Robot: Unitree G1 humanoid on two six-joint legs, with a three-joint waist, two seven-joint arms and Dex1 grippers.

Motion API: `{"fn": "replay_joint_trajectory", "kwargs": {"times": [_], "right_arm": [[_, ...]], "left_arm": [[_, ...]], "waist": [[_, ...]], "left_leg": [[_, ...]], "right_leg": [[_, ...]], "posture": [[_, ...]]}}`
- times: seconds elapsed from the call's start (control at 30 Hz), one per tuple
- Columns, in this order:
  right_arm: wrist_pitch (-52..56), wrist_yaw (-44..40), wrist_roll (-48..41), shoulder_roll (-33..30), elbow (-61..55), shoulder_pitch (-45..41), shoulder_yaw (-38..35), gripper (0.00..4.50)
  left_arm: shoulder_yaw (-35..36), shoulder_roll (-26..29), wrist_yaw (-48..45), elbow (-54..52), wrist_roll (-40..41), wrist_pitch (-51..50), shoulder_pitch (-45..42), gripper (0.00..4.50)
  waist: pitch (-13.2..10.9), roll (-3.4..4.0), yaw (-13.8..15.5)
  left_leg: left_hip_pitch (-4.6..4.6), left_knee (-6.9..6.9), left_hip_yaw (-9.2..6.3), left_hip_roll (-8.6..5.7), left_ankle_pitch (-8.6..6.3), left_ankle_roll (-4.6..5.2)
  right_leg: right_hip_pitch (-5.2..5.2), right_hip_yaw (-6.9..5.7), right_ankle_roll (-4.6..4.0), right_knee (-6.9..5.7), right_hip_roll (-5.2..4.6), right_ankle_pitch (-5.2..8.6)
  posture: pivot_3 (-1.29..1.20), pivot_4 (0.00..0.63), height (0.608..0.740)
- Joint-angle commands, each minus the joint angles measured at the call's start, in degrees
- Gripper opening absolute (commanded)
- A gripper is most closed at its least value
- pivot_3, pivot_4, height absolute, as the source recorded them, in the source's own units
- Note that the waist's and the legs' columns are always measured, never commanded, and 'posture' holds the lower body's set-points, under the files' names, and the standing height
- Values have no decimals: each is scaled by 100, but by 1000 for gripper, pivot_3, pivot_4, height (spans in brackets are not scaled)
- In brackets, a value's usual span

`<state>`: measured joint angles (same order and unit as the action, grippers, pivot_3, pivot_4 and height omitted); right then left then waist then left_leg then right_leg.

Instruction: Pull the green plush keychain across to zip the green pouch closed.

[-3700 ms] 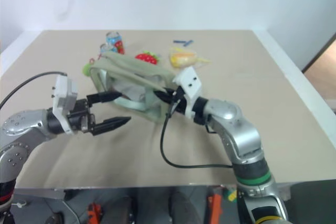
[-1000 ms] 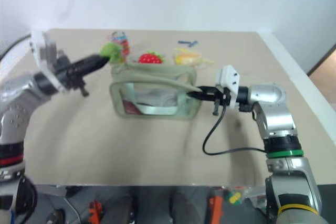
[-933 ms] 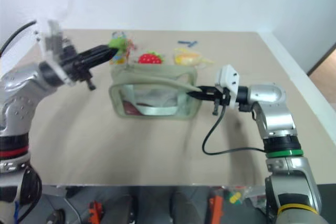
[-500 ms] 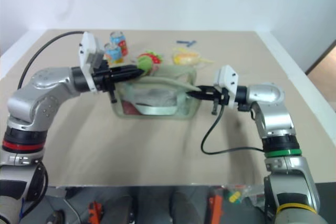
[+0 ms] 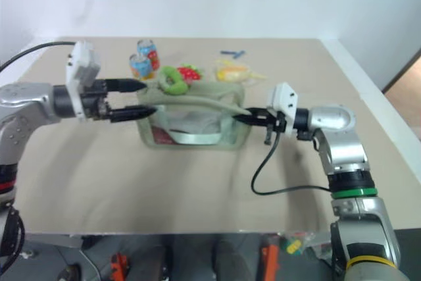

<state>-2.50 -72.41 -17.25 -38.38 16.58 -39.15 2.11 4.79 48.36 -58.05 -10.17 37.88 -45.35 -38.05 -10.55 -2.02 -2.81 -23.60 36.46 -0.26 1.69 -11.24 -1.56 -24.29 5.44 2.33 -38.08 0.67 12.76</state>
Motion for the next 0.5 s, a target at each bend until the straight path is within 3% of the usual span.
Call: {"fn": "replay_joint_trajectory", "kwargs": {"times": [0.03, 0.17, 0.37, 0.5], "right_arm": [[-79, -59, 79, -1, 106, -91, 9, 0], [-119, -82, 98, 53, 201, -161, 35, 0], [-186, -147, 143, 114, 317, -254, 63, 0], [-179, -171, 160, 123, 315, -275, 50, 0]], "left_arm": [[359, 216, 81, -394, 39, -21, 410, 4456], [486, 135, 391, -618, -110, 183, 999, 4456], [428, -608, 971, -482, -445, 904, 1184, 4456], [404, -876, 1159, -281, -602, 1149, 1191, 3327]], "waist": [[0, 0, 0], [0, 0, 1], [0, -1, 7], [0, -1, 0]], "left_leg": [[1, 1, 0, 0, 0, 0], [8, 1, 3, 4, 0, 0], [16, 4, 8, 4, 3, 1], [17, 5, 10, 5, 3, 1]], "right_leg": [[1, 0, 0, 0, 0, 0], [2, 0, -4, -3, 0, 1], [9, 3, -21, -4, 0, 4], [9, 5, -3, -4, 2, -10]], "posture": [[0, 150, 740], [0, 150, 740], [0, 150, 740], [0, 150, 740]]}}
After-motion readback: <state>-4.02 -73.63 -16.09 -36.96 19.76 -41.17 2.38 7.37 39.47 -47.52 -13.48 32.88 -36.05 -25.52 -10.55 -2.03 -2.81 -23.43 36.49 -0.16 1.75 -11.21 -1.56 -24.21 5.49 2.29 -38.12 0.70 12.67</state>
